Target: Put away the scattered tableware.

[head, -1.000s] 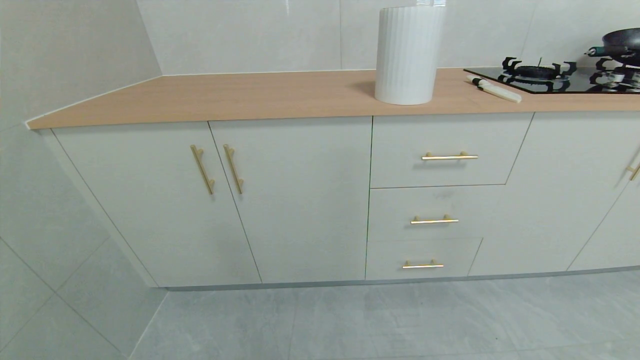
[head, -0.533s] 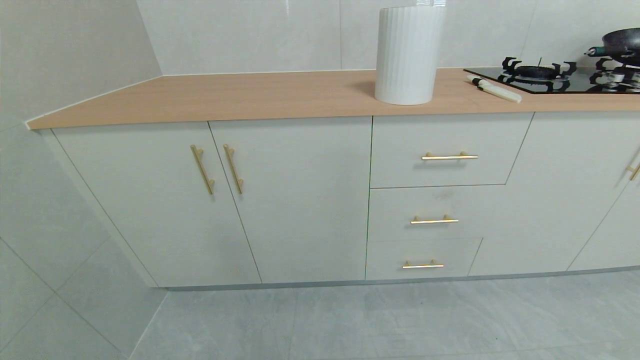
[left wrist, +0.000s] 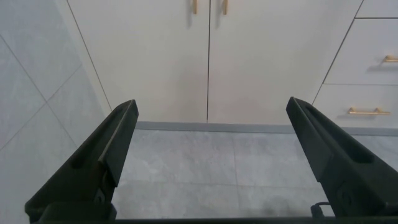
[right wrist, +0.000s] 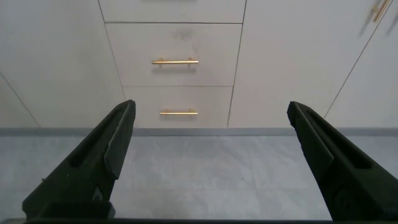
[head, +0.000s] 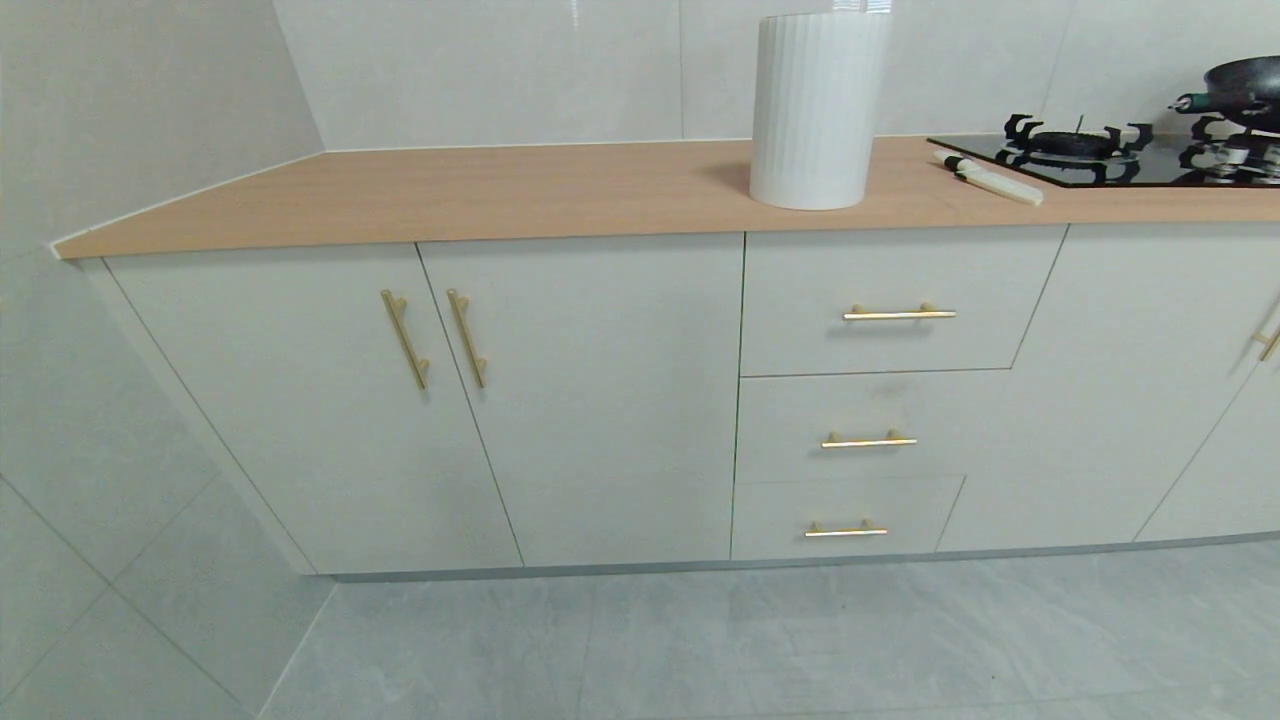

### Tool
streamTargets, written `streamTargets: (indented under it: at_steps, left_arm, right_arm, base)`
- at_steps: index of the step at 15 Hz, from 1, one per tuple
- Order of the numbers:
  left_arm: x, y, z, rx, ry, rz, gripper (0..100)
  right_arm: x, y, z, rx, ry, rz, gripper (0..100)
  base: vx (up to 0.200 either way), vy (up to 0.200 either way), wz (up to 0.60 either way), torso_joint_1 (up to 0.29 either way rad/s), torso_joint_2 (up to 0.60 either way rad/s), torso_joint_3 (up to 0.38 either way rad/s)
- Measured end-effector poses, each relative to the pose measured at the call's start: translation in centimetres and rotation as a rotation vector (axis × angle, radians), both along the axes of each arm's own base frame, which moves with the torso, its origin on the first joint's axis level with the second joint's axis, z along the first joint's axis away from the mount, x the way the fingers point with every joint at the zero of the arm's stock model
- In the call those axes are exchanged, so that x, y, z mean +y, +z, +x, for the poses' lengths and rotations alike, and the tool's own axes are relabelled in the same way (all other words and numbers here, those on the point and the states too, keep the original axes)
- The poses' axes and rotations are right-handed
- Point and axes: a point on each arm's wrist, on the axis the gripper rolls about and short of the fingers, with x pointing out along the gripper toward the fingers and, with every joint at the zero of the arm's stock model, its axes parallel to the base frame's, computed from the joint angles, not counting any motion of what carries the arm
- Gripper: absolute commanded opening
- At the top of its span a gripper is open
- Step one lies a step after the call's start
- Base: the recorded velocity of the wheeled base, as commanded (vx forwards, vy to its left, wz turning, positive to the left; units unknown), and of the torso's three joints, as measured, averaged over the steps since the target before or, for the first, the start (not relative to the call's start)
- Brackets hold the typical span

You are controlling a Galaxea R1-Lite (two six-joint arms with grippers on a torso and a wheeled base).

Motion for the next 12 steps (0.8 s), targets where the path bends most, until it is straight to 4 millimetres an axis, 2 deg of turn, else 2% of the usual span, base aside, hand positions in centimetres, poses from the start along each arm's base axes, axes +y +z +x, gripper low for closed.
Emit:
streamTargets:
  at_steps: [6,12]
  left_arm:
    - [0.0,0.0,0.0,0.0,0.0,0.0,100]
    - [0.0,0.0,0.0,-0.001,0.0,0.0,100]
  right_arm:
    - [0.01,-0.01,0.0,0.0,0.006,-0.009,100]
    - [0.01,-0.01,0.0,0.001,0.006,-0.009,100]
  base:
    - [0.0,0.0,0.0,0.0,0.0,0.0]
    - [0.2,0.0,0.0,0.006,0.0,0.002]
